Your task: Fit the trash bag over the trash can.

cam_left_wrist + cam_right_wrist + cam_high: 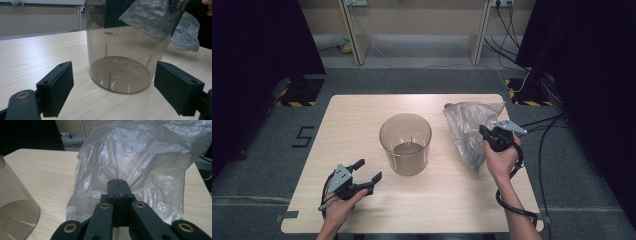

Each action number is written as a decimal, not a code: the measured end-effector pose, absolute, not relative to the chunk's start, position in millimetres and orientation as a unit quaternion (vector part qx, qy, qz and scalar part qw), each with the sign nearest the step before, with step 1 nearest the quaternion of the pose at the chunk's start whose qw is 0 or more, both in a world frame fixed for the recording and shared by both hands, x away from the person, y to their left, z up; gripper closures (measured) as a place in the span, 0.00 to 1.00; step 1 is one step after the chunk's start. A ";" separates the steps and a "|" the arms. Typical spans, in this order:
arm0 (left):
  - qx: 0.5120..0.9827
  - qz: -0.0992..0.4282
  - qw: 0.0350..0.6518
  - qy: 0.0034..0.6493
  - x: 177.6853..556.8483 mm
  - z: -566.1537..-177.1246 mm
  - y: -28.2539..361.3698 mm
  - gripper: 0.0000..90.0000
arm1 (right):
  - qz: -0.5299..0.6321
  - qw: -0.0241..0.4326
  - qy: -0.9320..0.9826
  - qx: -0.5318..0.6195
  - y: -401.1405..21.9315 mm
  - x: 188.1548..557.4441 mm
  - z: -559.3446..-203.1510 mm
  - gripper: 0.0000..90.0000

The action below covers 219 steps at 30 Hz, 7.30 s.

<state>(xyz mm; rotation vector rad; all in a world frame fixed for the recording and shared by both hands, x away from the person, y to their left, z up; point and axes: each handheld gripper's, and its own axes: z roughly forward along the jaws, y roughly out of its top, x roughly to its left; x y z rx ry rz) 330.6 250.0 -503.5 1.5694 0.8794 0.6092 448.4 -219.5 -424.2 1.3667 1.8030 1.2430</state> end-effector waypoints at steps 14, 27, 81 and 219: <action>0.670 0.259 0.586 0.375 330.2 -502.3 248.6 0.17 | 0.486 0.294 0.662 0.489 -209.3 450.2 -403.7 1.00; 0.670 0.260 0.585 0.375 330.4 -502.7 248.1 0.17 | 0.506 0.308 0.648 0.479 -204.6 453.6 -379.9 1.00; 0.667 0.262 0.586 0.378 331.0 -501.1 251.9 0.17 | 0.574 0.306 0.627 0.430 -145.4 471.8 -314.8 1.00; 0.718 0.248 0.571 0.313 428.0 -409.3 242.1 0.99 | 0.518 0.121 0.731 0.427 -88.7 523.1 -363.6 1.00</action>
